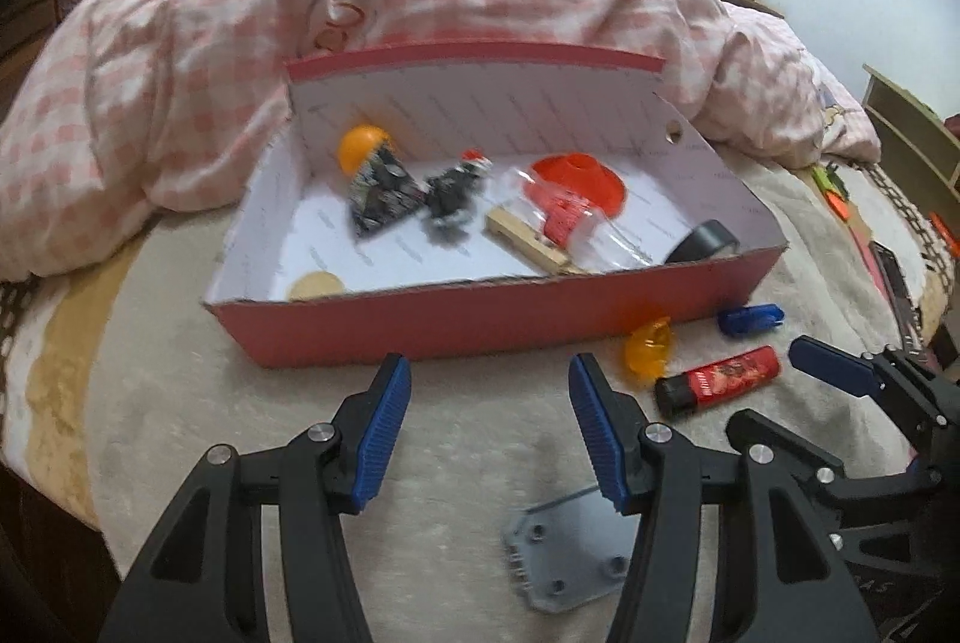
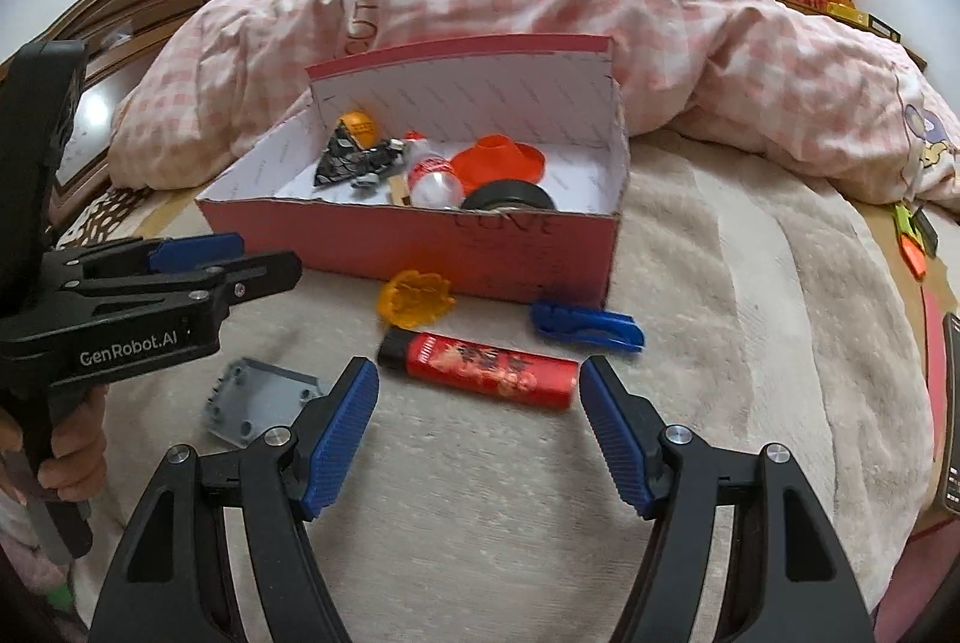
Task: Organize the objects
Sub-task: 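Withdraw both grippers from the box toward the remaining items, then grasp the orange flame piece with the left gripper while the right grasps the red lighter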
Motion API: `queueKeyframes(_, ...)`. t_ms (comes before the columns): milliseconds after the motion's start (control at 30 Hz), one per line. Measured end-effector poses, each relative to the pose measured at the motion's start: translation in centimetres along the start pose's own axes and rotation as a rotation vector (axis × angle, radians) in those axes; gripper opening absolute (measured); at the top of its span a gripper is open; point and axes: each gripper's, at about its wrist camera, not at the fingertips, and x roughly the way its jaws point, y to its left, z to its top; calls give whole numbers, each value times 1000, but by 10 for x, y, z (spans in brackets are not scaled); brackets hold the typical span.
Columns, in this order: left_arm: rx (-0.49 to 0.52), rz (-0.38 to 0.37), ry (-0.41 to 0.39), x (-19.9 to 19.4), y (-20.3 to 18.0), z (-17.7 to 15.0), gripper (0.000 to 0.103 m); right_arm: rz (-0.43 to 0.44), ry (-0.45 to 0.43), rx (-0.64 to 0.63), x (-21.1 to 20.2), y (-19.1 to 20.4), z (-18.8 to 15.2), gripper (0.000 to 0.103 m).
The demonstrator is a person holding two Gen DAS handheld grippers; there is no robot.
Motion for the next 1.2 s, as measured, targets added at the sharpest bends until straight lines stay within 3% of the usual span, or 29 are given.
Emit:
queueKeyframes(433,3,-109,87,29,-42,7,55,-28,11,3,-4,-14,-13,71)
queueKeyframes(700,39,-5,99,44,-61,9,55,-11,13,2,-3,-13,-17,71)
queueKeyframes(800,73,28,87,44,-64,6,47,-8,14,6,-3,-14,-18,71)
queueKeyframes(900,79,33,75,40,-60,5,25,-9,15,5,-3,-13,-18,71)
queueKeyframes(1100,52,45,65,26,-36,-2,23,-10,19,14,-2,-13,-18,71)
queueKeyframes(1200,25,70,60,19,-16,-8,23,-6,24,27,0,-11,-16,80)
